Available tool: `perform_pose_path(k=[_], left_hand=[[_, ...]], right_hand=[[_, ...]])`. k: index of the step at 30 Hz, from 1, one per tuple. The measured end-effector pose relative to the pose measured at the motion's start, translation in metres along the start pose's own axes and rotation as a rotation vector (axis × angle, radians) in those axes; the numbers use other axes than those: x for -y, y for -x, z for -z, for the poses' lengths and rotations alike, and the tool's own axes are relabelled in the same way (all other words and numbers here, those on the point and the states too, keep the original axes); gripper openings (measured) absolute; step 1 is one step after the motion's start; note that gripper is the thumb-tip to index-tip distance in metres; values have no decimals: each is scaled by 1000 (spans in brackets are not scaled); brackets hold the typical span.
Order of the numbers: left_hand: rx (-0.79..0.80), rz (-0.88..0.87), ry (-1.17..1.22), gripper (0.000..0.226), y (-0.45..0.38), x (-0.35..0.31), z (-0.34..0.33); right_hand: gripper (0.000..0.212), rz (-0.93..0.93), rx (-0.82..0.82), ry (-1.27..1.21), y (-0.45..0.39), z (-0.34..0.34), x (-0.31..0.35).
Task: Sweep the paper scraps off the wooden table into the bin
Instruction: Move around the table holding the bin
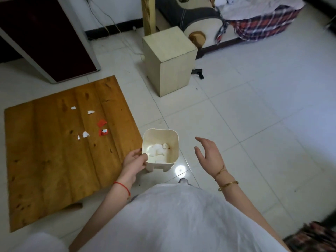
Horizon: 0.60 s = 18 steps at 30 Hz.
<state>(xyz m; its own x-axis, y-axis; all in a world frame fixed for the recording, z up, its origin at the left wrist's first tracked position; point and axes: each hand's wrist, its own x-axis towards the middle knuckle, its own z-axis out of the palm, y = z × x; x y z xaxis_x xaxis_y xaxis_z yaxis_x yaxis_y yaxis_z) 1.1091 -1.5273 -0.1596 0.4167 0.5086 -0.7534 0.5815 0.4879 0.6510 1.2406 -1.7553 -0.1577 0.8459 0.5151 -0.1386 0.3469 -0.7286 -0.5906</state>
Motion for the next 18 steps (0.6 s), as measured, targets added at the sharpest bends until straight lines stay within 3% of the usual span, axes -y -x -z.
perform_pose_path(k=[8,18], left_hand=[[-40,23,191,51,-15,-46,-90],[-196,40,306,38,-94,-104,-125]], right_hand=[[39,118,69,21,-92,59,-47],[40,307,230,43,-249,54,-37]])
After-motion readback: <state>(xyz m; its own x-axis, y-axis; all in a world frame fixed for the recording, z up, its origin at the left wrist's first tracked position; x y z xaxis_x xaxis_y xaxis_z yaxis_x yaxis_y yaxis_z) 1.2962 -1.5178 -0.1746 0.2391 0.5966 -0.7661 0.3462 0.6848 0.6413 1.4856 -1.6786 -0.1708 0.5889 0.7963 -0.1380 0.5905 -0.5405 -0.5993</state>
